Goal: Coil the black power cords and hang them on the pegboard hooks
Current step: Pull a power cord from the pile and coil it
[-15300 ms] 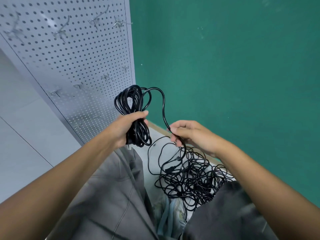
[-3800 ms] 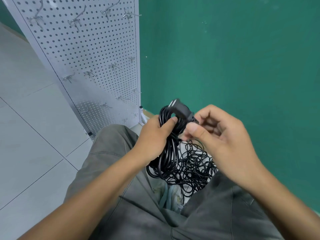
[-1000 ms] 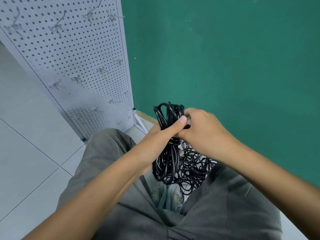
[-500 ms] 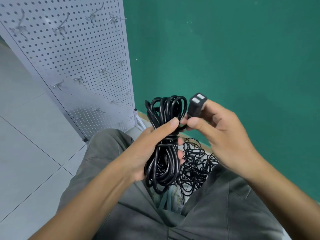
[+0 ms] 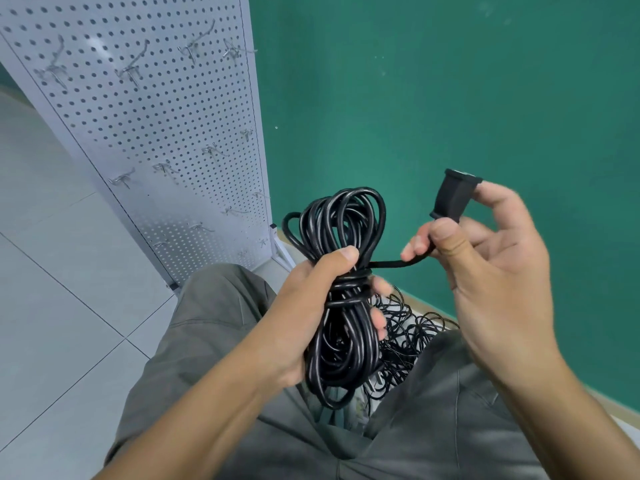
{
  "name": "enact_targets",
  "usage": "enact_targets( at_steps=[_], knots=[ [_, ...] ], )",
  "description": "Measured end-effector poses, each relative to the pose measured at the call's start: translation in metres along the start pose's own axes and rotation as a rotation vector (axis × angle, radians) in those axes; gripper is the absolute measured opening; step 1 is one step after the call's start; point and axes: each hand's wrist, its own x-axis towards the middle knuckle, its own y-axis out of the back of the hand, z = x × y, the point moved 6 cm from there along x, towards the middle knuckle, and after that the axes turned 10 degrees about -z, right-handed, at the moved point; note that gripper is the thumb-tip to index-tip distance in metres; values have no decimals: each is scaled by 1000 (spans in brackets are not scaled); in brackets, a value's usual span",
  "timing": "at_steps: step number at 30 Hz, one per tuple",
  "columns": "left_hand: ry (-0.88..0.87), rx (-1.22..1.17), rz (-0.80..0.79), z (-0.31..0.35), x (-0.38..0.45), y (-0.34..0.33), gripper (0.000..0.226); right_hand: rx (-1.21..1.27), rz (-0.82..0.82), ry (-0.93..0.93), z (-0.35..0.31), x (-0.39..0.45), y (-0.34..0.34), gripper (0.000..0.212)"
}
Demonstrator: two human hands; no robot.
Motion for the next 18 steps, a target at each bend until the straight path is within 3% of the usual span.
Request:
enact_targets(
  at_steps=[9, 18],
  knots=[
    [-185, 71, 91, 4, 0, -3, 28, -225, 151, 195, -6, -20, -5, 43],
    [-207, 40, 105, 8, -4, 6, 44, -891, 112, 426, -6, -27, -27, 34]
  ],
)
